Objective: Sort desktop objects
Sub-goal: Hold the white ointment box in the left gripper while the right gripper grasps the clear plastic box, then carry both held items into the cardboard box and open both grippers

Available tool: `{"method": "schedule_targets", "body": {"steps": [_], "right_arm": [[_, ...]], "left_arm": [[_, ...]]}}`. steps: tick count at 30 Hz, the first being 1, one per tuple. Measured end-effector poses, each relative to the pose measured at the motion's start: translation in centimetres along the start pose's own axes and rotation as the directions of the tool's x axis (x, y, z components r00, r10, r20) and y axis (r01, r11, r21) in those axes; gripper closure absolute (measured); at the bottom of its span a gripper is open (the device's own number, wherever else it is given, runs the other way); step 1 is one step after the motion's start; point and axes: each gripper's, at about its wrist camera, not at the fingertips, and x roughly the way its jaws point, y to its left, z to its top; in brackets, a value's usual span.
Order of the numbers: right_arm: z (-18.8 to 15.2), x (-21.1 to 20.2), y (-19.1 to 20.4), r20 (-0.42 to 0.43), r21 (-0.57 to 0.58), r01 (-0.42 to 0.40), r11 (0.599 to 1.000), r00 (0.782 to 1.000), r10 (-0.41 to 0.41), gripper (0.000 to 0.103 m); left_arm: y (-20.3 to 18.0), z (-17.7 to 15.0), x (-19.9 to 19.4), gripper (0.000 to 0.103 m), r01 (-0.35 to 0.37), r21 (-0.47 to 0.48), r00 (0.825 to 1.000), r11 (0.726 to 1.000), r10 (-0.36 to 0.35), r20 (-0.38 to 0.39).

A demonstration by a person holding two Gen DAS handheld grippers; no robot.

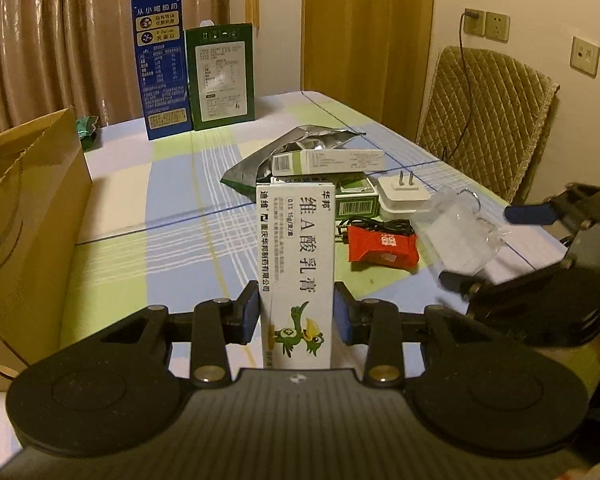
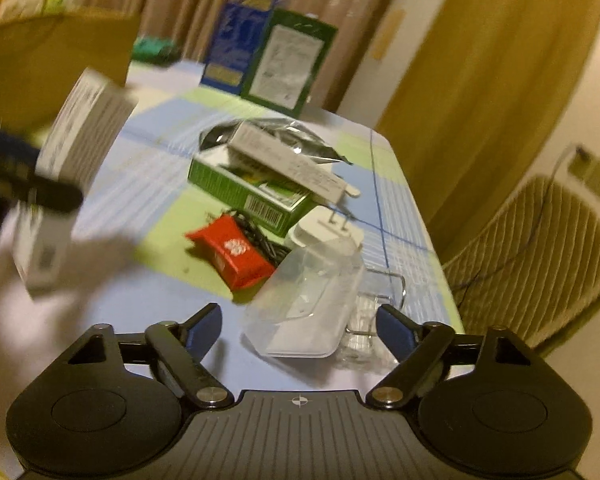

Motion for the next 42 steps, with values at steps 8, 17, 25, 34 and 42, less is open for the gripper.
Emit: {"method": "schedule_targets", "body": {"steps": [8,17,25,34,42], "right_arm": [[-0.2,2.2,1.4,0.012,-0.132,0.075,0.988,0.997,-0.074,0.029],[0.9,0.1,-0.6,0.031,0.054,-0.004,0.999,1.0,0.002,0.042],[-1.2,-2.1,-2.8,-0.055,0.407,-0.215,0.888,0.964,0.259,0.042],[-0.8,-1.6,-2.1,-0.05,0.368,-0.173,0.914,0.977,0.206,0.03],[-1.1,-0.7,-1.9,-0.063,0.369,-0.159,0.916,0.979,0.196,0.029]], "left_arm": [[0.7,0.3,0.5,0.07,0.01,-0.034,1.0,0.999,-0.01,0.007],[0.6,0.5,0.7,0.07,0.013,-0.035,1.0,0.999,-0.013,-0.002],[0.9,0.8,0.1,0.07,0.018,-0.052,0.998,0.998,-0.021,-0.06],[0.6,-0.3,2.3,0.07,-0.016,-0.02,0.993,1.0,0.013,-0.121],[0.3,-1.1,3.1,0.07,-0.032,0.012,0.99,0.999,0.034,-0.137]]}}
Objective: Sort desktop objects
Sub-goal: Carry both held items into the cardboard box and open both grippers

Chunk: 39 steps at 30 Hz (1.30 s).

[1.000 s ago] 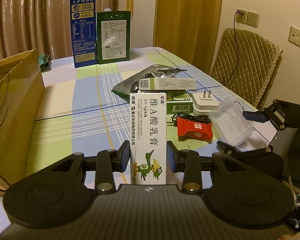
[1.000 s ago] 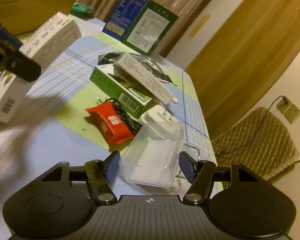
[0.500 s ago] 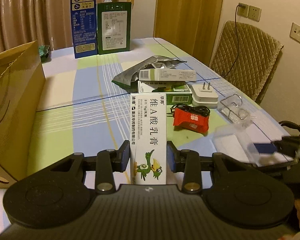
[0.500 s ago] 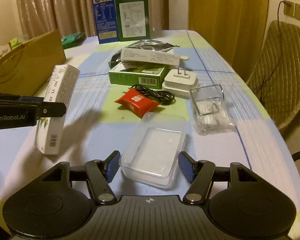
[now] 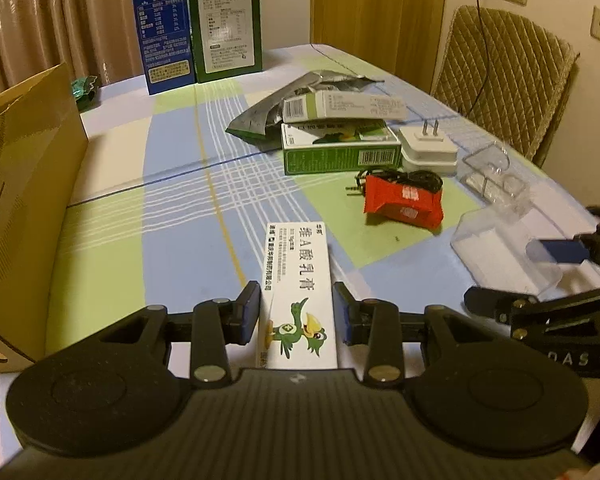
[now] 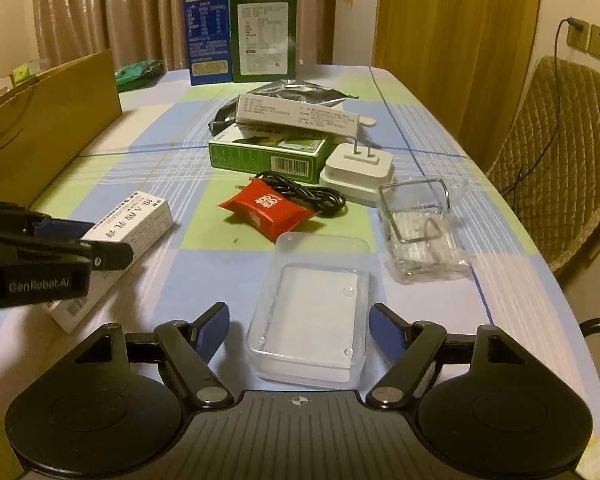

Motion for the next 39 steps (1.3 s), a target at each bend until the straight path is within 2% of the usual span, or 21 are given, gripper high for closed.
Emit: {"method": "schedule_targets", "body": {"steps": [15,16,18,24,29,33,39], "right_arm": [[0.3,0.5,0.1,0.015,0.025,0.03,0.999,0.999,-0.03,0.029],[0.3,0.6,0.1,0.014,0.028,0.035,0.999,0.999,-0.035,0.032],[0.4,0.8,0.1,0.007,0.031,0.04,0.999,0.999,-0.041,0.049],[0.8,-0.3,0.2,0.056,0.03,0.027,0.999,0.998,-0.029,0.05],[1.2,-0.9,0.3,0.064,0.044,0.014,0.999,0.998,-0.017,0.05],[2.6,-2.3,1.1,0.101,0.034,-0.017,0.999,0.995,0.014,0.05],[7.4,-4.5,5.5,0.181,-0.018,-0.139,0.99,0.974,0.14,0.05]], "left_arm": [[-0.6,-0.7,0.0,0.07,0.002,0.016,1.0,1.0,-0.002,-0.02],[-0.7,-0.7,-0.1,0.07,0.002,0.017,1.0,1.0,-0.001,-0.019],[-0.8,-0.7,-0.1,0.07,0.004,0.018,1.0,1.0,-0.004,-0.02],[-0.7,-0.5,-0.6,0.07,0.005,0.013,1.0,1.0,-0.005,-0.007],[-0.6,0.1,-2.0,0.07,0.006,0.009,1.0,1.0,-0.006,0.025],[-0.1,0.9,-3.6,0.07,-0.003,0.001,0.998,1.0,0.003,0.055],[3.5,2.8,-7.6,0.07,-0.072,-0.058,0.99,0.996,0.078,0.121]]}}
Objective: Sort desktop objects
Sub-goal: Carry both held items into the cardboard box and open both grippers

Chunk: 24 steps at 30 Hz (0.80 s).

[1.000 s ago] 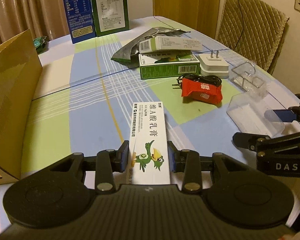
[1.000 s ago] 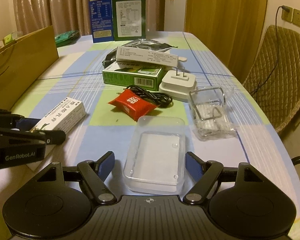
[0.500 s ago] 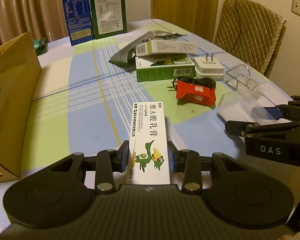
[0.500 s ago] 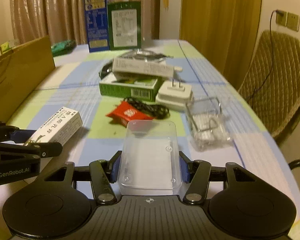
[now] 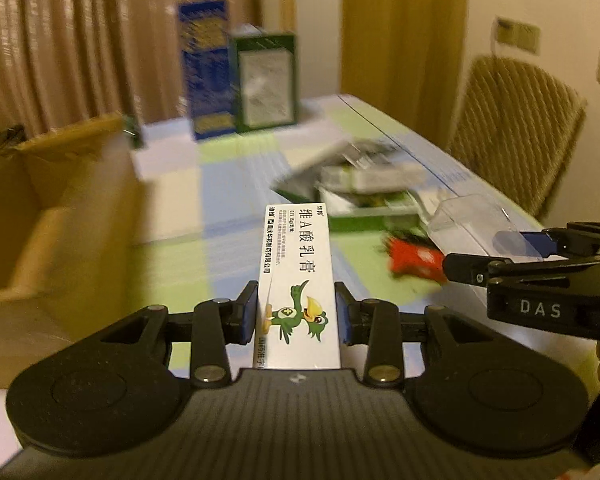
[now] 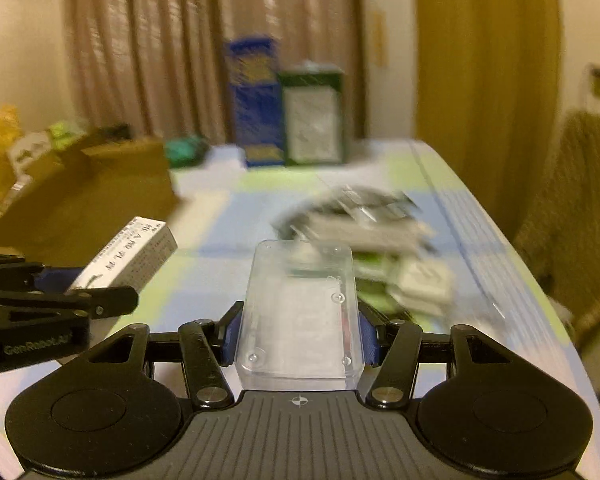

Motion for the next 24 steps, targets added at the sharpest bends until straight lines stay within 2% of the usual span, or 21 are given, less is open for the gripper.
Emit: {"method": "schedule_targets", "body": {"steps": [4,10,13,18,24], "right_arm": [[4.5,0.5,4.8,0.045,-0.049,-0.103,0.993,0.993,0.106,0.05],[9.1,3.0,12.5,0.05,-0.105,-0.217,0.97,0.973,0.223,0.05],[10.5,5.3,16.1,0.03,-0.12,-0.252,0.96,0.966,0.257,0.05],[11.4,9.1,19.7,-0.02,-0.12,-0.286,0.951,0.958,0.285,0.05],[11.3,12.9,21.2,-0.067,-0.09,-0.284,0.955,0.958,0.279,0.05]], "left_arm": [[5.1,2.2,-3.2,0.07,-0.091,-0.033,0.994,0.995,0.093,0.049],[13.5,4.9,-6.1,0.07,-0.224,-0.048,0.971,0.973,0.227,0.07],[17.4,5.4,-6.3,0.07,-0.237,-0.085,0.968,0.968,0.242,0.062],[22.6,5.2,-5.2,0.07,-0.252,-0.121,0.965,0.96,0.258,0.037],[25.3,4.0,-3.0,0.07,-0.238,-0.135,0.97,0.962,0.242,0.015]]}}
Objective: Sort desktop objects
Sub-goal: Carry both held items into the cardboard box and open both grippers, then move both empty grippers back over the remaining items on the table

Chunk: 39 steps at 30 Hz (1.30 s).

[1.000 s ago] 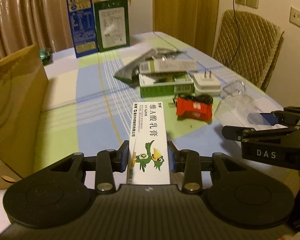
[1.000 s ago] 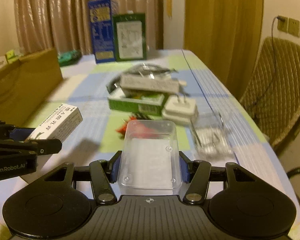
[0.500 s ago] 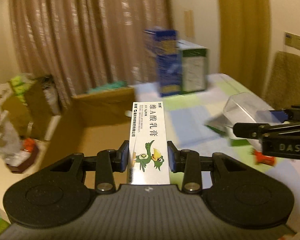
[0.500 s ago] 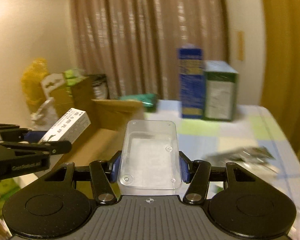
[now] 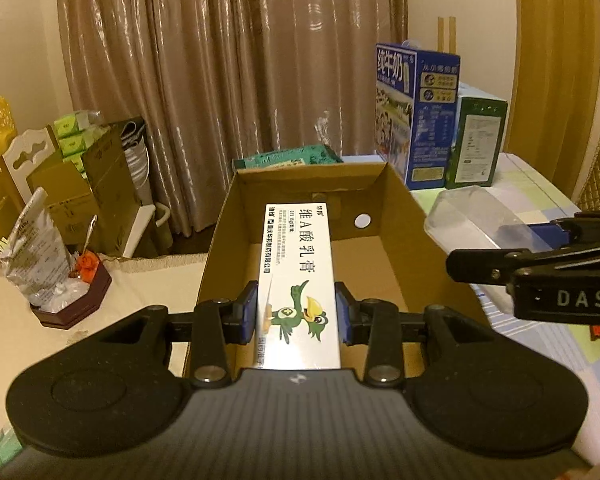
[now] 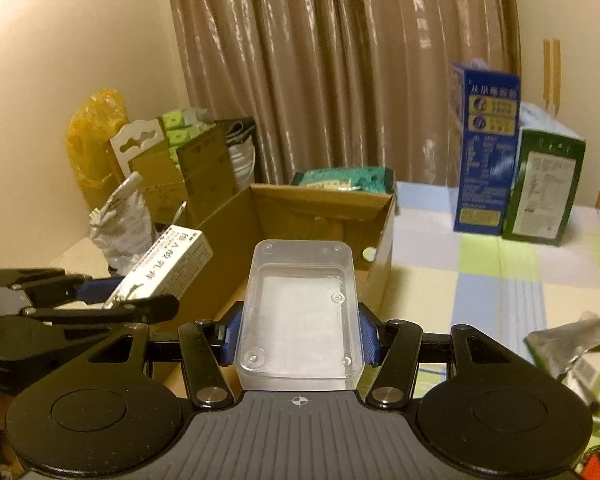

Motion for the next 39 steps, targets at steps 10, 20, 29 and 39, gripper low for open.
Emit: {"method": "schedule_targets", "body": {"steps": [10,20,29,39], "right_arm": [[-0.3,2.0,0.5,-0.03,0.028,-0.035,0.999,0.999,0.036,0.049],[0.3,-0.5,-0.5,0.065,0.049,-0.056,0.997,0.996,0.053,0.018],[-1.1,-5.7,-3.2,0.086,0.04,0.021,0.999,0.996,-0.025,0.018],[-6.6,-15.0,-10.7,0.107,0.033,0.183,0.983,0.977,-0.186,0.013]], "left_arm": [[2.3,-0.9,0.6,0.058,-0.023,-0.058,0.999,0.998,0.024,0.023],[2.5,-1.2,-1.8,0.058,-0.042,-0.055,0.998,0.998,0.045,0.053],[-0.3,-0.5,-4.3,0.053,-0.006,-0.049,0.997,0.999,0.01,0.08],[-7.7,0.6,-8.1,0.029,0.106,0.006,0.984,0.994,-0.105,0.147]]}}
